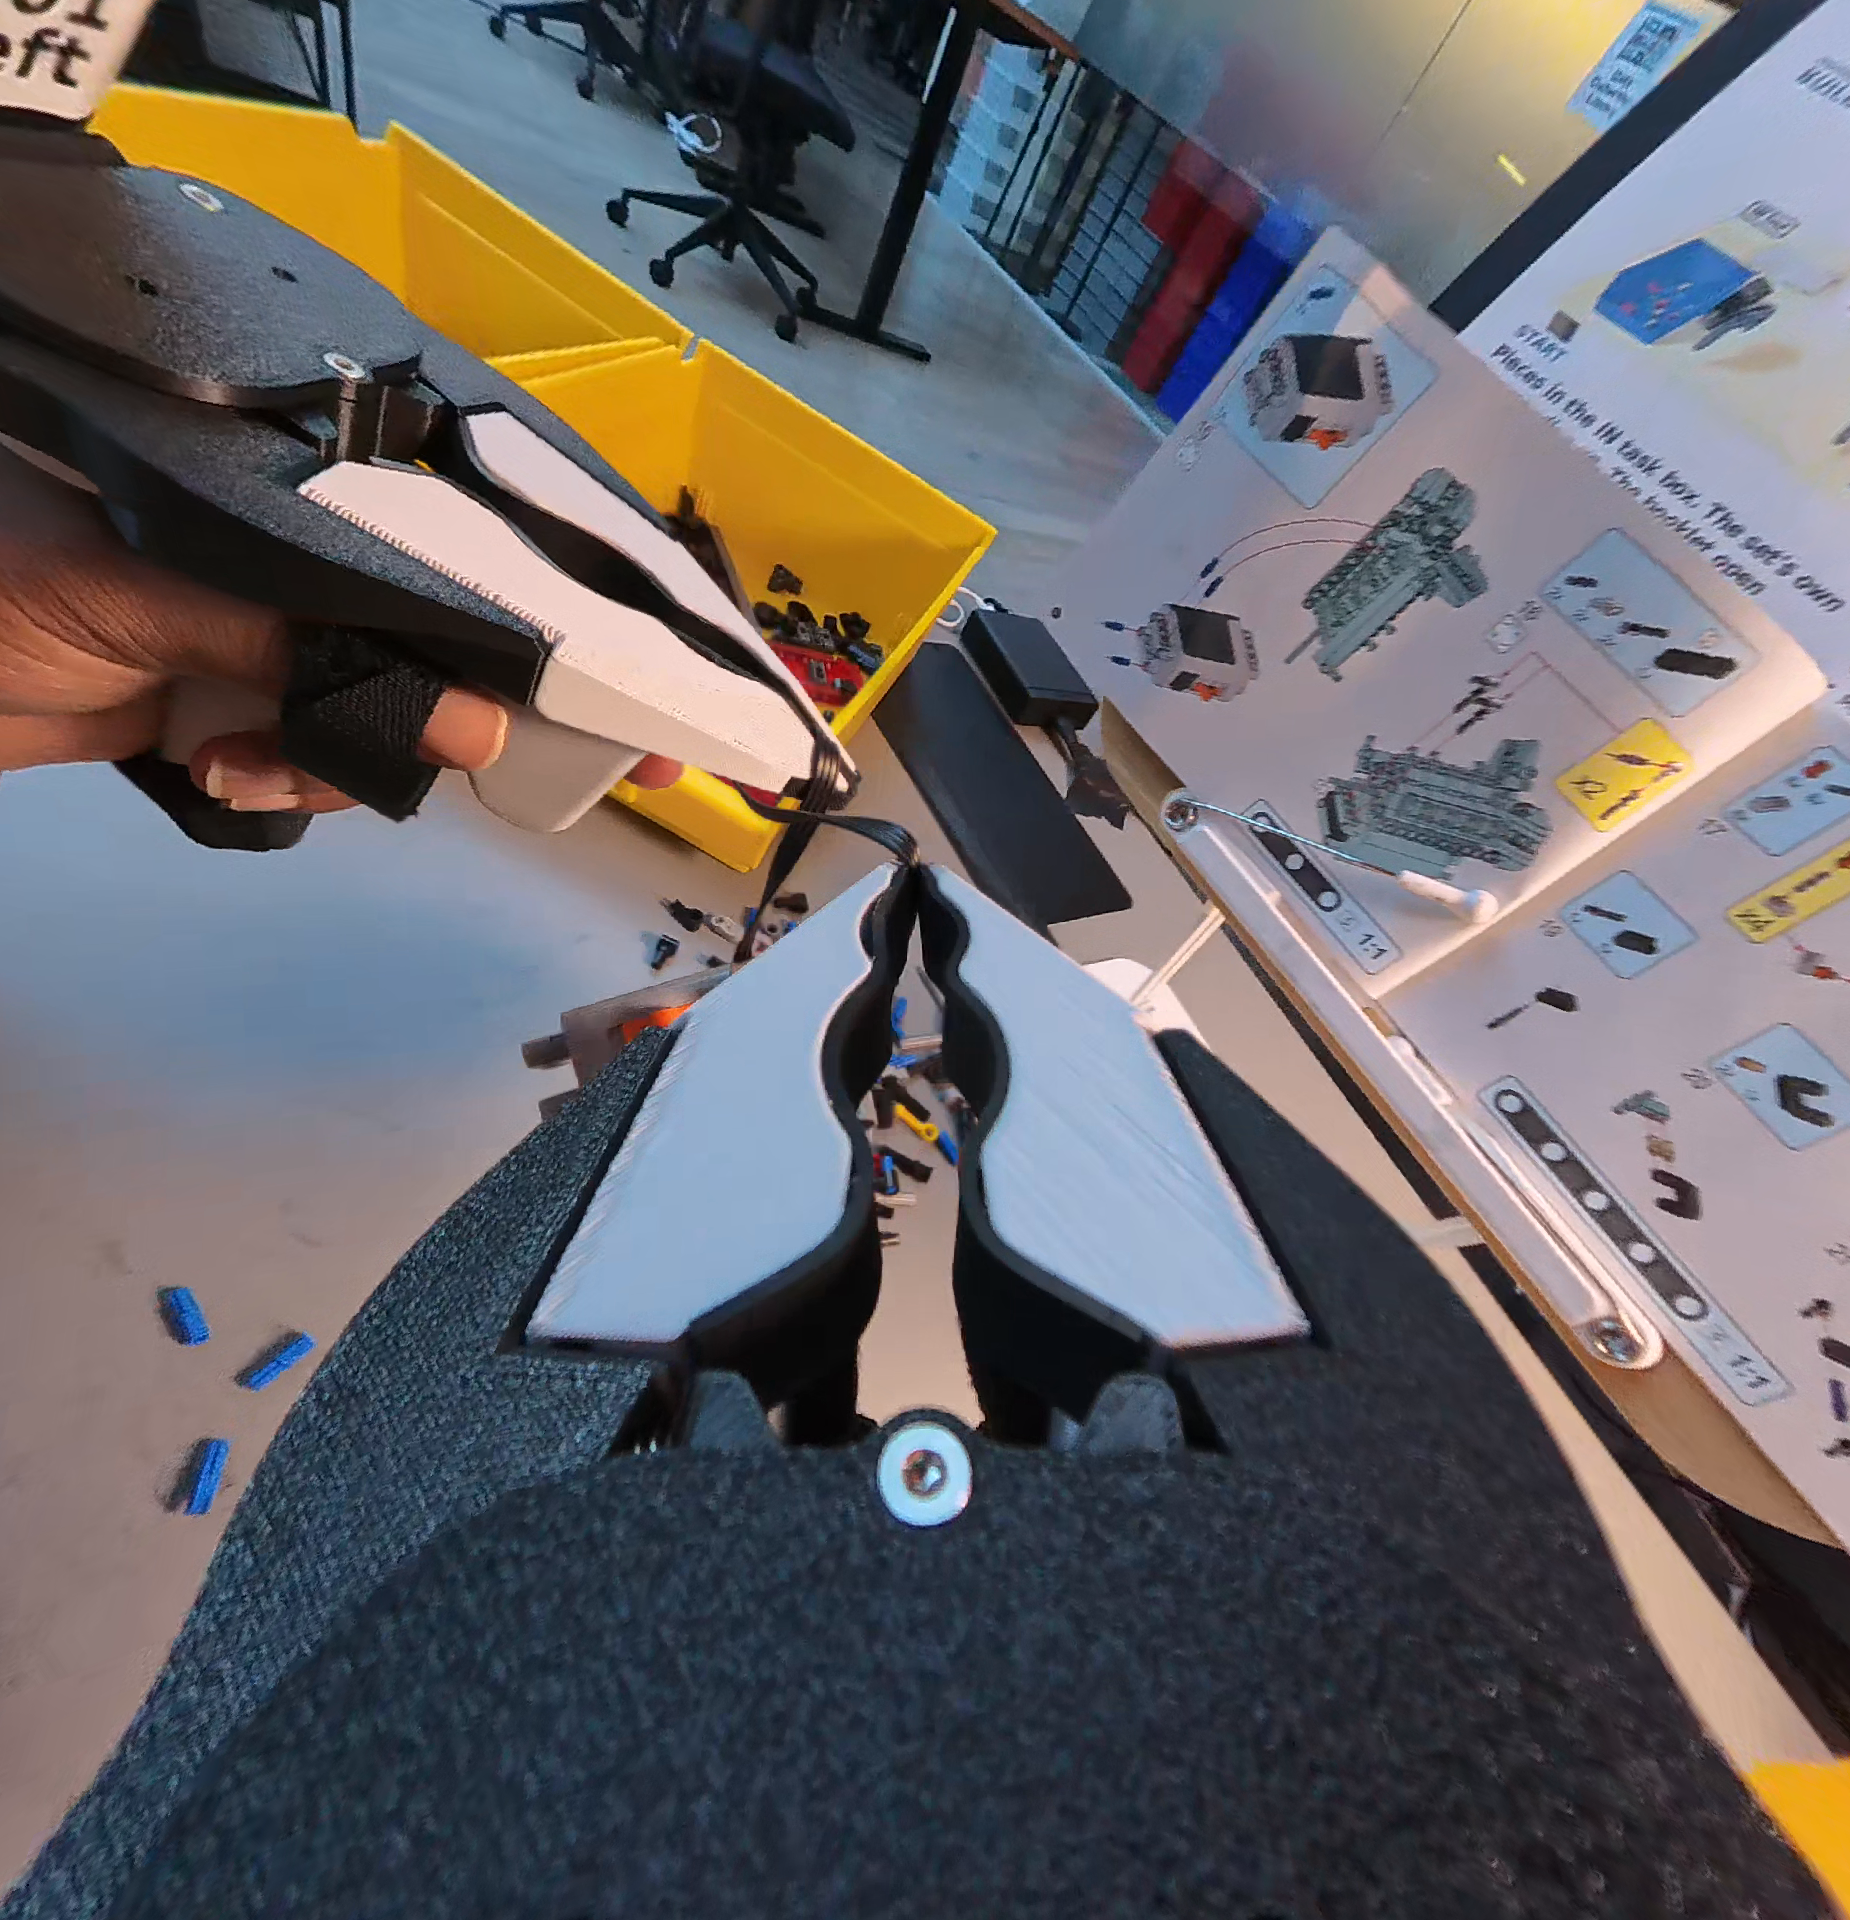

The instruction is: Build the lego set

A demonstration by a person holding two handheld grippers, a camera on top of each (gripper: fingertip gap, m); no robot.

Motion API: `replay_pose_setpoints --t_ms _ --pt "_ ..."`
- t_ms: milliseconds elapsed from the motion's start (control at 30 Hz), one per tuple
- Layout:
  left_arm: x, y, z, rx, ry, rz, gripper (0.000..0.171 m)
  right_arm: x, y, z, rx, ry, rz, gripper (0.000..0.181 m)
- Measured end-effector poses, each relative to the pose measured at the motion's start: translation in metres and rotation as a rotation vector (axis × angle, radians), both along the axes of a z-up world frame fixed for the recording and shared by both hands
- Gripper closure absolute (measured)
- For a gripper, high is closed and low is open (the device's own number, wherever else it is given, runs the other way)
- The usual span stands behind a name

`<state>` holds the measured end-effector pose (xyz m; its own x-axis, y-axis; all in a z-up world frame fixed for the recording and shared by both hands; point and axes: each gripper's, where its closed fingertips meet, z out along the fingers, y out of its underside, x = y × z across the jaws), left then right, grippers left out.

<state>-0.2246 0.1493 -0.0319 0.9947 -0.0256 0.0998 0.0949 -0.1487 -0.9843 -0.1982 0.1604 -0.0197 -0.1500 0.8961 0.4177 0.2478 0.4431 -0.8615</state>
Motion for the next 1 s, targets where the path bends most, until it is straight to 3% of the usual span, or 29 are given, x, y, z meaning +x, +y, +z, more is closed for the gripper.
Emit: replay_pose_setpoints --t_ms 267,533,767,1000 --pt "-0.015 -0.020 -0.034 -0.015 -0.028 0.078 0.171 -0.022 -0.015 -0.032 -0.132 -0.054 0.028 0.181" --pt "-0.009 -0.056 -0.054 -0.008 -0.030 0.117 0.171 -0.017 -0.052 -0.049 -0.101 -0.091 0.114 0.181" --pt "0.035 -0.083 -0.073 -0.076 0.047 -0.040 0.171 0.001 -0.080 -0.066 -0.110 -0.141 0.186 0.181" --pt "0.067 -0.085 -0.092 -0.147 0.111 -0.193 0.170 0.030 -0.077 -0.082 -0.147 -0.173 0.166 0.181"
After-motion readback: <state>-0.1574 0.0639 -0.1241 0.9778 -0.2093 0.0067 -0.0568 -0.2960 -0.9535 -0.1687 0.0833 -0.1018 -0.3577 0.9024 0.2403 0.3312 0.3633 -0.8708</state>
